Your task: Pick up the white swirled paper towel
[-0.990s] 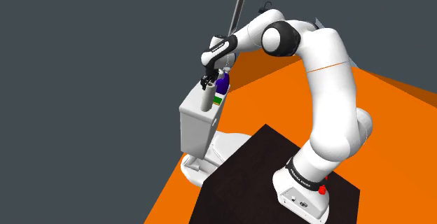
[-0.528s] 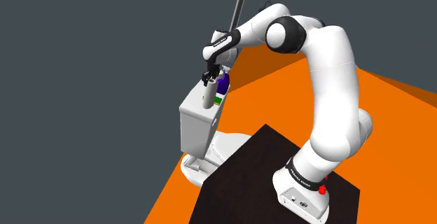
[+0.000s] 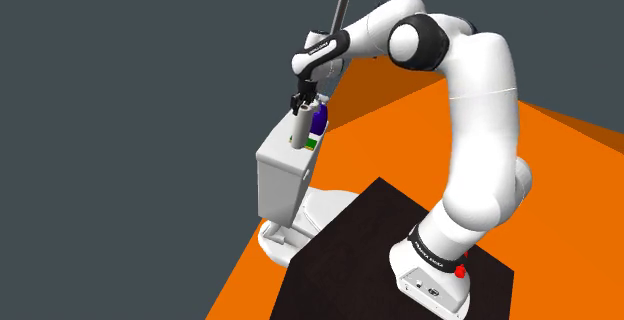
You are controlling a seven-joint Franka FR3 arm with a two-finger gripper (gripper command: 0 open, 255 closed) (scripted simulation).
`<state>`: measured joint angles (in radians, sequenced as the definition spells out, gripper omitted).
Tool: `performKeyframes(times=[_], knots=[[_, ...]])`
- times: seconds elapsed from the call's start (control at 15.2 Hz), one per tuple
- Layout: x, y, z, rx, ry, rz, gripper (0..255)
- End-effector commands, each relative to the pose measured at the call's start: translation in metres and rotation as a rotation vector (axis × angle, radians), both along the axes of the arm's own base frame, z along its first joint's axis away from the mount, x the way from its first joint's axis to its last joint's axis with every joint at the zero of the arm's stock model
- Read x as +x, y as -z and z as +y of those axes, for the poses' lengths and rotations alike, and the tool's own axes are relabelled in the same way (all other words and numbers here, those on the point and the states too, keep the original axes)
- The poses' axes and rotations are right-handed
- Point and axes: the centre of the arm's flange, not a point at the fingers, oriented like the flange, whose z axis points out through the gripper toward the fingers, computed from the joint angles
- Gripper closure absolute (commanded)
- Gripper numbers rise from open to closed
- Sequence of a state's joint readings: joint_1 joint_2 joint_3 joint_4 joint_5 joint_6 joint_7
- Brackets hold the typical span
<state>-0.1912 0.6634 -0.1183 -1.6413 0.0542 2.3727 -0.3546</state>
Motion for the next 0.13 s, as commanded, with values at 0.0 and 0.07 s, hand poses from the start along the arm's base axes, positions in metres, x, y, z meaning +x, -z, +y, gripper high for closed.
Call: performKeyframes(times=[0.0, 0.07], knots=[[0.0014, -0.0058, 0.0002, 0.0, 0.0, 0.0, 255], [0.0014, -0.0058, 0.0002, 0.0, 0.0, 0.0, 255]])
